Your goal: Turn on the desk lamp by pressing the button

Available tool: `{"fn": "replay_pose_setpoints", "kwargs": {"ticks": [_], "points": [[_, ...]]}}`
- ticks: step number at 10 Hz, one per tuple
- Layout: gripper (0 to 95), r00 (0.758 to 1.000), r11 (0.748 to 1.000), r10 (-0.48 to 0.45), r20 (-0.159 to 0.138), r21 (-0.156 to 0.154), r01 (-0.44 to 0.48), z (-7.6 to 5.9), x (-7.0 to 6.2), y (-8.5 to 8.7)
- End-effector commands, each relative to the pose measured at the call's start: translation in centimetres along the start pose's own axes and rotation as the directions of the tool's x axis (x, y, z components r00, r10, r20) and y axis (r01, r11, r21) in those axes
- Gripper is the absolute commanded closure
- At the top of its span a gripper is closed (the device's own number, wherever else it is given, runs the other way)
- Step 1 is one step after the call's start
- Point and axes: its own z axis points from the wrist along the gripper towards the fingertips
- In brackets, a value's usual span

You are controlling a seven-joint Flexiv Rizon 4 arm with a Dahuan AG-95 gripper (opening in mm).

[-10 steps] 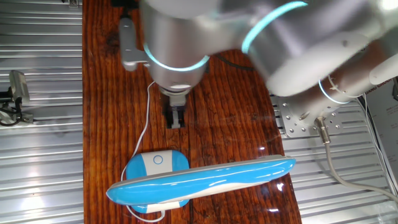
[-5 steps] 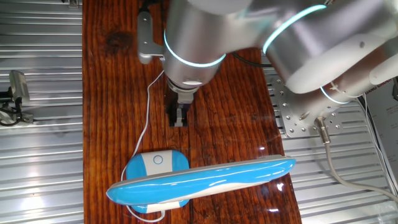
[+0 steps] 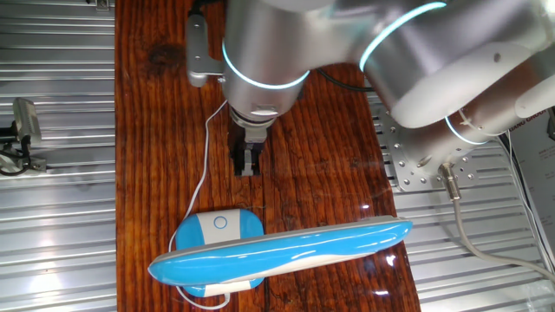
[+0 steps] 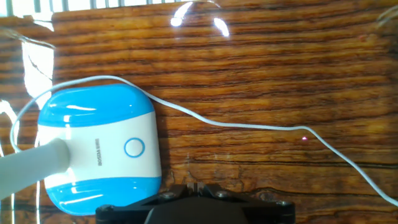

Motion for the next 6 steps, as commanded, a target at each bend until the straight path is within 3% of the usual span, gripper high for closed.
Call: {"fn": "replay_pose_setpoints", "kwargs": {"ticks": [1,6], "points": [[95.0,1.000,1.000,0.006,-0.007,-0.004,-0.006,0.1,-0.3,0.1],[95.0,0.998,0.998,0.064,-0.008,-0.021,-0.064,1.5,-1.8,1.6]]}}
